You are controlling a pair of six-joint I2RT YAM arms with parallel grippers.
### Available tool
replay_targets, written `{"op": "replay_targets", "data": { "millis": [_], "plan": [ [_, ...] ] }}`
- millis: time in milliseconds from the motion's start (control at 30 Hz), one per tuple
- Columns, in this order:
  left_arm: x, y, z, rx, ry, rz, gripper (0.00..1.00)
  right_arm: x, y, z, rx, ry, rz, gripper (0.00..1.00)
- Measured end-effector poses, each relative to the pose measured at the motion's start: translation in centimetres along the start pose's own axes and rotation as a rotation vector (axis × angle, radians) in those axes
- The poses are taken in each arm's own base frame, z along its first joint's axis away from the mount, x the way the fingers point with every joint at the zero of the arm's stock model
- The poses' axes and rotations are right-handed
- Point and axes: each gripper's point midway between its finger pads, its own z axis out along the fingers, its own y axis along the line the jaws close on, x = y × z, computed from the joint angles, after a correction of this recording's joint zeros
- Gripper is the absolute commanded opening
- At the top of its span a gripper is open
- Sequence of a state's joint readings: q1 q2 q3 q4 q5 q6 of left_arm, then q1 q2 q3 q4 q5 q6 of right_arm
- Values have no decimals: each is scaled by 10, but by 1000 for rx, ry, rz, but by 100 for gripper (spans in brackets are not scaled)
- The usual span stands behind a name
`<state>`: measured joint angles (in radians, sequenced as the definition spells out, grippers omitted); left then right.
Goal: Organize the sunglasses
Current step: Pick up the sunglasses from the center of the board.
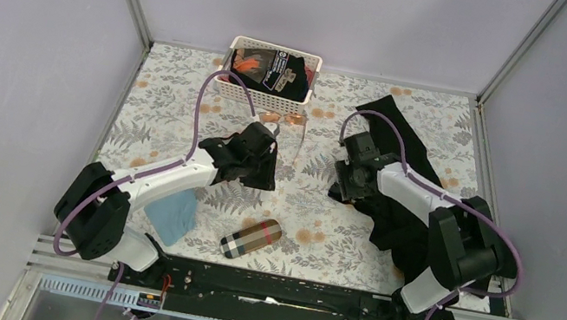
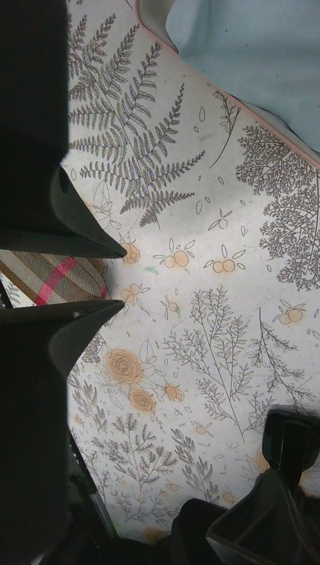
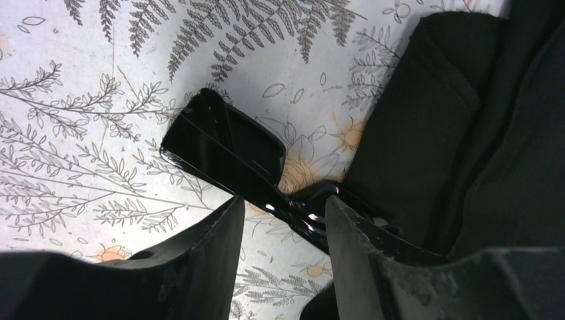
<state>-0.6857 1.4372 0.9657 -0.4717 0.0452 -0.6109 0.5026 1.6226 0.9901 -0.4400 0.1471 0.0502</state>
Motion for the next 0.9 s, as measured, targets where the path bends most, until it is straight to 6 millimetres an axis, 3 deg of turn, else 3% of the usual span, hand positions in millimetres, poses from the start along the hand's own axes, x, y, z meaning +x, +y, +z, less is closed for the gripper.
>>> {"op": "replay_targets", "data": {
  "millis": [367, 600, 900],
  "plan": [
    [0, 0, 0, 0, 0, 4, 34, -7, 1, 11, 0, 0, -23, 32],
    [0, 0, 0, 0, 0, 4, 34, -2, 1, 10, 0, 20, -22, 47],
    [0, 0, 0, 0, 0, 4, 34, 0, 2, 10, -2, 28, -3, 39]
  ]
}}
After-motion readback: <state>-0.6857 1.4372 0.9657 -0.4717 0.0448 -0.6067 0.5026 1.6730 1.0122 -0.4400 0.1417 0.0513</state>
